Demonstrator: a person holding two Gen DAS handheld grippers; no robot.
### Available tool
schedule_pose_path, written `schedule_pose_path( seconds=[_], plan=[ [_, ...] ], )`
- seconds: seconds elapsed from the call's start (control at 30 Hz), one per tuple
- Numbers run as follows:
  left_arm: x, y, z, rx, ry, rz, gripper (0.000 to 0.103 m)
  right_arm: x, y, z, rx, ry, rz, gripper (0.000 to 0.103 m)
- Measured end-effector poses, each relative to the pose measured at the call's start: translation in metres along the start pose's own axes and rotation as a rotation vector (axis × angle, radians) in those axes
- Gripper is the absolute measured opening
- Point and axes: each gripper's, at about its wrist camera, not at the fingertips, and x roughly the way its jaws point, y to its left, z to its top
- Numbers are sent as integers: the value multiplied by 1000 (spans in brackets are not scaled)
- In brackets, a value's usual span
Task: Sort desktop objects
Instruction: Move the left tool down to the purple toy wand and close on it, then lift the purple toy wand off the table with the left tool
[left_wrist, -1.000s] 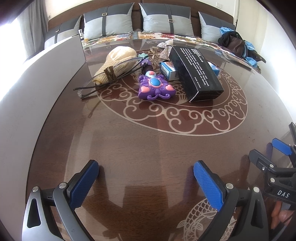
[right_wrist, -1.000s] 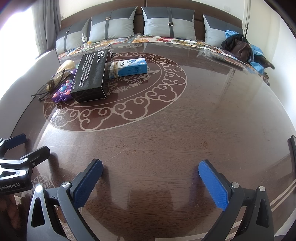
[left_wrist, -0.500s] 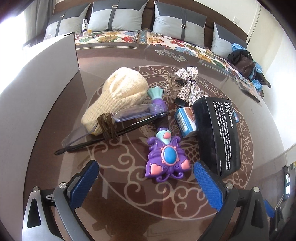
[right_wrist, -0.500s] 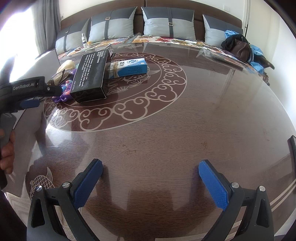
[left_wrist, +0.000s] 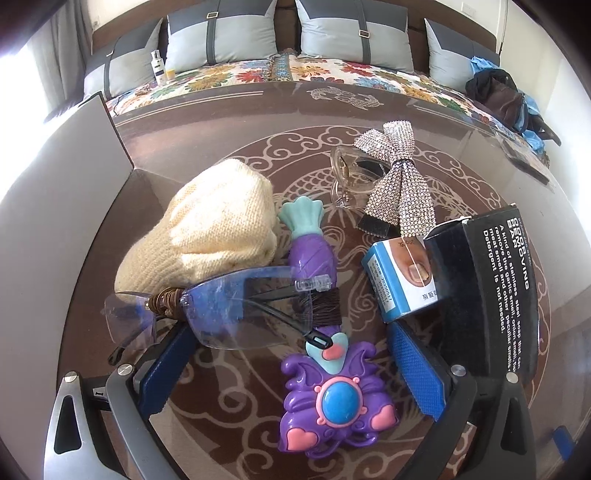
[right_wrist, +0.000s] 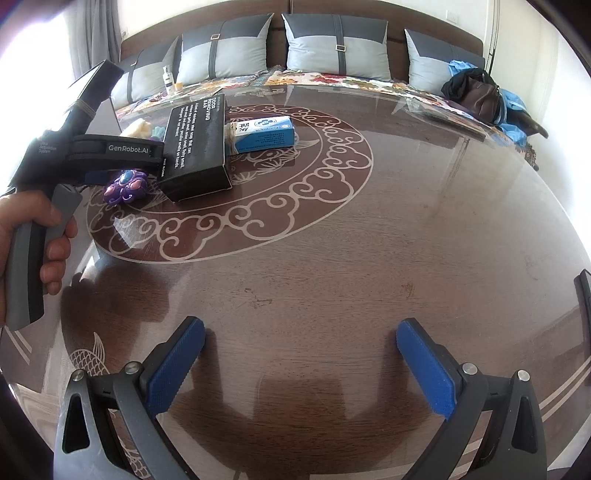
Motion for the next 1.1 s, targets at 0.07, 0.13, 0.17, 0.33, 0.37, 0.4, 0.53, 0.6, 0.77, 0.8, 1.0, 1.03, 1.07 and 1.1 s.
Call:
schedule_pose_path(
  seconds=[0.07, 0.13, 0.17, 0.33, 0.37, 0.4, 0.53, 0.6, 0.77, 0.8, 1.0, 1.03, 1.07, 1.1],
  plan=[
    [-2, -1, -1, 4, -22, -5, 92, 0, 0, 1, 0, 0, -1, 103],
    [-7, -1, -4, 7, -47, -10, 78, 0, 0, 1, 0, 0, -1, 103],
    [-9, -3, -5, 12, -56, -10, 66, -1, 0, 1, 0, 0, -1, 103],
    [-18, -8, -14, 48, -64, -18, 44, -1, 0, 1, 0, 0, -1, 103],
    [-21, -7, -19, 51, -67, -20, 44, -1, 0, 0, 0, 0, -1, 103],
    [-24, -7, -24, 54, -70, -23, 44, -1, 0, 1, 0, 0, -1, 103],
    [-41, -2, -53, 71, -68, -40, 44, -1, 0, 1, 0, 0, -1, 103],
    [-50, 4, -69, 79, -64, -45, 44, -1, 0, 1, 0, 0, -1, 103],
    [-71, 22, -105, 75, -58, -45, 44, 0, 0, 1, 0, 0, -1, 103],
    [-75, 25, -112, 74, -59, -44, 44, 0, 0, 0, 0, 0, -1, 103],
    [-88, 39, -138, 62, -86, -38, 44, 0, 0, 1, 0, -1, -1, 103],
    [-89, 40, -139, 60, -91, -37, 44, 0, 0, 1, 0, -1, -1, 103],
    [-89, 40, -140, 59, -94, -36, 44, 0, 1, 0, 0, -1, -1, 103],
    [-89, 41, -140, 57, -95, -36, 44, 0, 0, 1, 0, -1, -1, 103]
  ],
)
